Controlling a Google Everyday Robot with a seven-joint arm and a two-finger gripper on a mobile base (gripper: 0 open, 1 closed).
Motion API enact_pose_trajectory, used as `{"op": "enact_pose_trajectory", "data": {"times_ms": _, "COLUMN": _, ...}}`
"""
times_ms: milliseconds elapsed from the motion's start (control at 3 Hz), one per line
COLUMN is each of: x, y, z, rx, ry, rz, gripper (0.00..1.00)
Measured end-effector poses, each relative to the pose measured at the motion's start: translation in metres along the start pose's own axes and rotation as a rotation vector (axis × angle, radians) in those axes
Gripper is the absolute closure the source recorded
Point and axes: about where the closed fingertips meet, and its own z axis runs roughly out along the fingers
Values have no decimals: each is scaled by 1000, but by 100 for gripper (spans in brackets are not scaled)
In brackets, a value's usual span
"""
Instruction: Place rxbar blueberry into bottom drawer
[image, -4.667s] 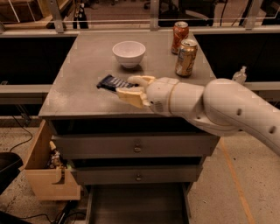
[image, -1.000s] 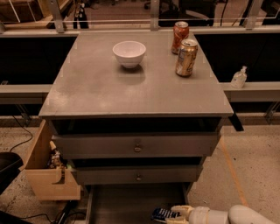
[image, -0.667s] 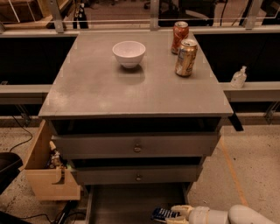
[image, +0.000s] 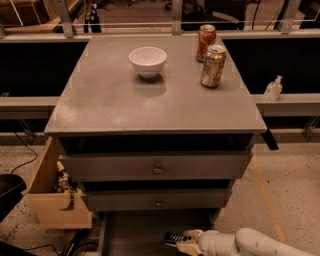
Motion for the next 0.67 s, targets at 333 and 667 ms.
{"op": "enact_pose_trajectory", "data": {"times_ms": 333, "x": 10, "y": -24, "z": 46, "rx": -27, "ry": -10, "rz": -7, "gripper": 100}}
{"op": "enact_pose_trajectory", "data": {"times_ms": 667, "x": 17, "y": -43, "z": 84, "rx": -55, "ry": -22, "rz": -56, "gripper": 100}}
